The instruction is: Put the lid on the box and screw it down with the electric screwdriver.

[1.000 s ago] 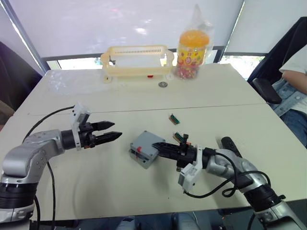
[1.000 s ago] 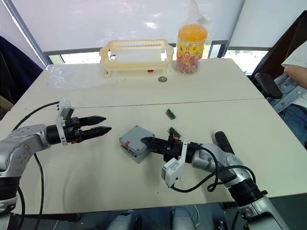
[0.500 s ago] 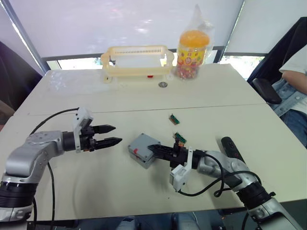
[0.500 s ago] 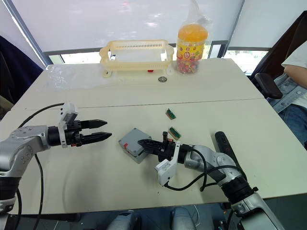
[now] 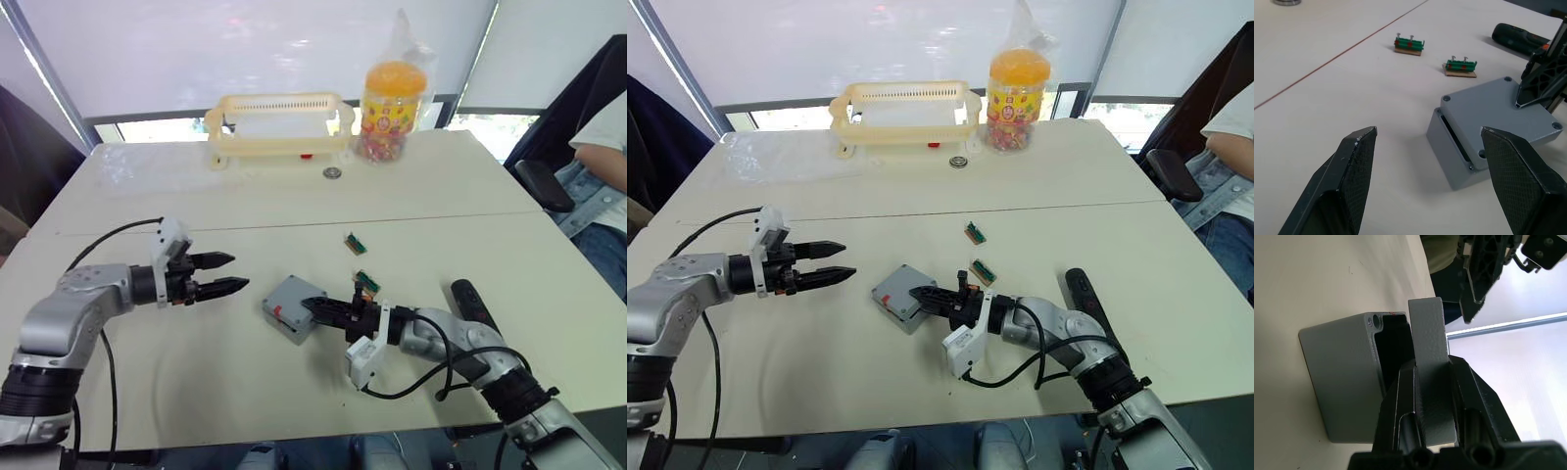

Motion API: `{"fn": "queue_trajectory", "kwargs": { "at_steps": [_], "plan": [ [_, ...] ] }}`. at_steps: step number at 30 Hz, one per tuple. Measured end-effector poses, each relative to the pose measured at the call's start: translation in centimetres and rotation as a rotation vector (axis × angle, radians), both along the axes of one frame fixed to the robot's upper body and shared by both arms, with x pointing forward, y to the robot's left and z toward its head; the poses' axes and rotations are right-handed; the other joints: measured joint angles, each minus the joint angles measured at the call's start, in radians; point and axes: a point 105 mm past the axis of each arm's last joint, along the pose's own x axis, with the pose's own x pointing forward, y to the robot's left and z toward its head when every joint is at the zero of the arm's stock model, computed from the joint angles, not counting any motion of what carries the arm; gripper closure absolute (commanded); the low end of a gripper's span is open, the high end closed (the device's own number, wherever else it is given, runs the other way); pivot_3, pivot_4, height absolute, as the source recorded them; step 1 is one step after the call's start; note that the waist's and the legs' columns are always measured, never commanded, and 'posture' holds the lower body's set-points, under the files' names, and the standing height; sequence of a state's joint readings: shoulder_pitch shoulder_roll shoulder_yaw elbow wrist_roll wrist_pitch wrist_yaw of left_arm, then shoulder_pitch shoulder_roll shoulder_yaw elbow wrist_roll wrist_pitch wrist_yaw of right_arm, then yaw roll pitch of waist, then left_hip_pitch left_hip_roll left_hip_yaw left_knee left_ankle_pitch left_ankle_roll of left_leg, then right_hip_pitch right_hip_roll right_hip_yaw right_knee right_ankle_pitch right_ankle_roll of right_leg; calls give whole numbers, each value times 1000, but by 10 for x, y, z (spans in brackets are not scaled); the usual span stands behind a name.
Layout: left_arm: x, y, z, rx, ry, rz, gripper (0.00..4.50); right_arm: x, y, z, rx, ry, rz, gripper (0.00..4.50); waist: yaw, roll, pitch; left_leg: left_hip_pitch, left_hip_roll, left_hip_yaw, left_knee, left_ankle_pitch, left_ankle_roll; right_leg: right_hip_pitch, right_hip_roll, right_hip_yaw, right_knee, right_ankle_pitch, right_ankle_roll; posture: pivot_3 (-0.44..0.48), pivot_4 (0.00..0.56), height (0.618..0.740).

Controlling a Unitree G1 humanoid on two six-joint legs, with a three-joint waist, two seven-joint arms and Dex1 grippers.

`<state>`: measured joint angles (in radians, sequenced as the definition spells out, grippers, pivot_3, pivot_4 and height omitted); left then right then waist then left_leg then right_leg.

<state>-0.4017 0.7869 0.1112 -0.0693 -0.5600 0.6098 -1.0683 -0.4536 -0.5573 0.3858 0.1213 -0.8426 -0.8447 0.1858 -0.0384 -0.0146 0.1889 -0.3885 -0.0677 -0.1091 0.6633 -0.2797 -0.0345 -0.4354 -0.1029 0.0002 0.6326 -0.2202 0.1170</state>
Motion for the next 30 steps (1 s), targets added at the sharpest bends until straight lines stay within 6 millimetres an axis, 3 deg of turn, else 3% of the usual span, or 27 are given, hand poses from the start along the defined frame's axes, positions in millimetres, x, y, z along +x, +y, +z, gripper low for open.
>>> {"fn": "queue_trajectory", "kwargs": {
  "at_steps": [22,30],
  "plan": [
    [7,-13,-5,-12,4,-30,1039,6,4,-1,-17,-16,30,4313,-3,0,0,0,0,0,0,0,0,0,0,0,0,0,0,0,150,740],
    [4,-30,1,9,-8,-129,1039,7,4,-2,-25,-15,29,4313,0,0,0,1,0,0,0,0,0,1,0,0,0,0,0,0,150,740]
  ]
}}
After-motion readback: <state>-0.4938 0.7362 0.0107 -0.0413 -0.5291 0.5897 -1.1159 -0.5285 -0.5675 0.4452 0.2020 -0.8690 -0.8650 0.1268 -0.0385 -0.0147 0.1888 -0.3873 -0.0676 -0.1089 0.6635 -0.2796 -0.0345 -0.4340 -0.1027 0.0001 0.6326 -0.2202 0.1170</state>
